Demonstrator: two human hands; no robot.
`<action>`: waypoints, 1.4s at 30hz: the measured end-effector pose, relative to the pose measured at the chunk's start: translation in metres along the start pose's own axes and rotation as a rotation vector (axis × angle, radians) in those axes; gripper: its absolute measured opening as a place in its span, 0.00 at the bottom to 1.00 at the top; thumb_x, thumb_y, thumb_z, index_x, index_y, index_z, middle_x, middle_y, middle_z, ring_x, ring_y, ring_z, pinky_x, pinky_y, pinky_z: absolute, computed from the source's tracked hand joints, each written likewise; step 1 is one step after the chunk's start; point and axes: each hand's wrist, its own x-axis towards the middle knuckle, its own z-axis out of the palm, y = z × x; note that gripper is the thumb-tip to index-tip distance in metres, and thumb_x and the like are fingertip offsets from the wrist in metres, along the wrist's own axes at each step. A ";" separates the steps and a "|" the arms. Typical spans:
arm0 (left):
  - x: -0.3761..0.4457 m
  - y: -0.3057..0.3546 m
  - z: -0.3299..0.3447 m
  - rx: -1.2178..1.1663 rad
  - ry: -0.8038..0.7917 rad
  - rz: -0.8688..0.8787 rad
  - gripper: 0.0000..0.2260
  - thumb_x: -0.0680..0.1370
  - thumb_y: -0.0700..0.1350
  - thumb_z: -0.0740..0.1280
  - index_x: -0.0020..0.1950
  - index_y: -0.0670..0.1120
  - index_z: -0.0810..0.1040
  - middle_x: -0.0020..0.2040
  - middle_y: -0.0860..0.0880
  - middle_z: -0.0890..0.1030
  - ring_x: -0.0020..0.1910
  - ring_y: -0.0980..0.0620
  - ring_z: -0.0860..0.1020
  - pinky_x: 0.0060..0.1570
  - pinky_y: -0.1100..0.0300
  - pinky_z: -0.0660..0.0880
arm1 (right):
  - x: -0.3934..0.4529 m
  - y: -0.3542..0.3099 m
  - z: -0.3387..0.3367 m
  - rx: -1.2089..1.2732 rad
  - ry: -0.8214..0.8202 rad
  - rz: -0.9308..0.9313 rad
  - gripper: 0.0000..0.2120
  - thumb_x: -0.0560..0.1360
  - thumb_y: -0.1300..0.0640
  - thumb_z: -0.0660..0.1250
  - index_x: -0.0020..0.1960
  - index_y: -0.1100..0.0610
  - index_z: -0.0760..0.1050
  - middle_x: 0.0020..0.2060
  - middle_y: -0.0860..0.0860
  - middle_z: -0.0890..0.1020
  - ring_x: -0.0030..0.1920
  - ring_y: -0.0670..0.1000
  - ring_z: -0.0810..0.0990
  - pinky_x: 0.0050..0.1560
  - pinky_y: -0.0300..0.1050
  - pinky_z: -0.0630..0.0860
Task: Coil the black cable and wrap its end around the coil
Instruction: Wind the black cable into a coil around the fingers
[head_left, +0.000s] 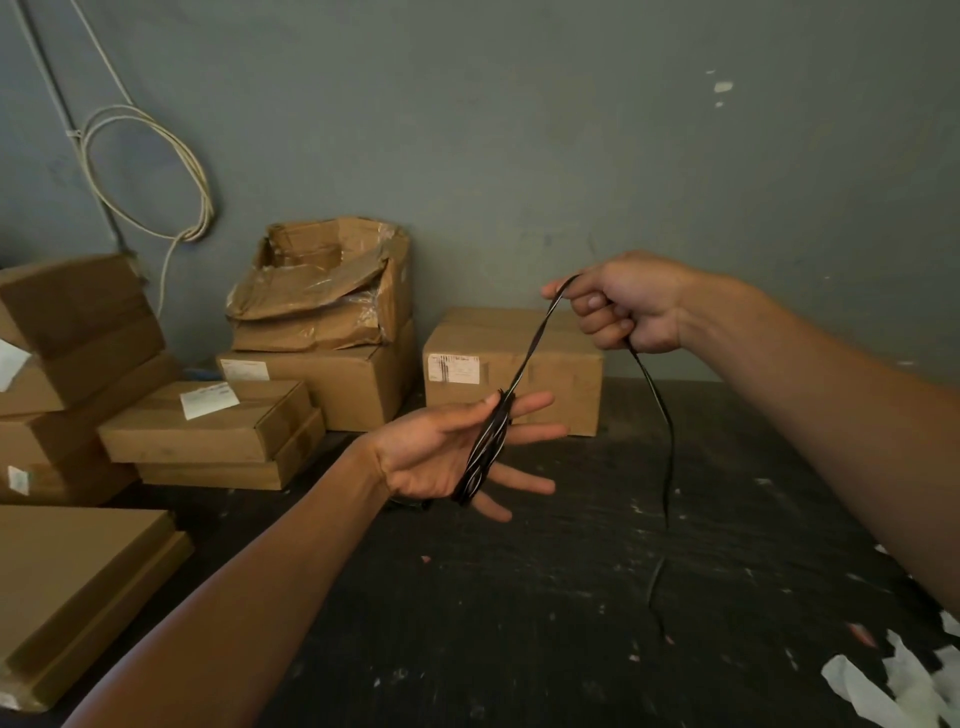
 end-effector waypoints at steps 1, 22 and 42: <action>0.001 0.002 0.003 -0.001 -0.029 0.005 0.24 0.80 0.56 0.61 0.77 0.60 0.62 0.78 0.51 0.64 0.75 0.33 0.61 0.66 0.30 0.62 | 0.004 0.004 -0.001 0.013 0.001 0.009 0.11 0.82 0.62 0.55 0.55 0.58 0.76 0.20 0.45 0.63 0.18 0.43 0.57 0.16 0.35 0.55; 0.013 0.028 0.014 -0.220 -0.158 0.370 0.22 0.83 0.55 0.50 0.76 0.55 0.64 0.78 0.46 0.63 0.75 0.28 0.56 0.63 0.22 0.50 | -0.015 0.167 0.095 -0.292 -0.270 -0.175 0.13 0.84 0.52 0.54 0.54 0.51 0.78 0.30 0.44 0.68 0.25 0.40 0.66 0.27 0.35 0.65; 0.024 0.036 0.021 -0.268 -0.001 0.491 0.22 0.84 0.58 0.46 0.77 0.58 0.62 0.78 0.49 0.59 0.75 0.29 0.56 0.62 0.22 0.54 | -0.014 0.150 0.079 -0.424 -0.004 0.029 0.14 0.84 0.50 0.51 0.53 0.52 0.74 0.36 0.49 0.71 0.28 0.44 0.66 0.25 0.37 0.63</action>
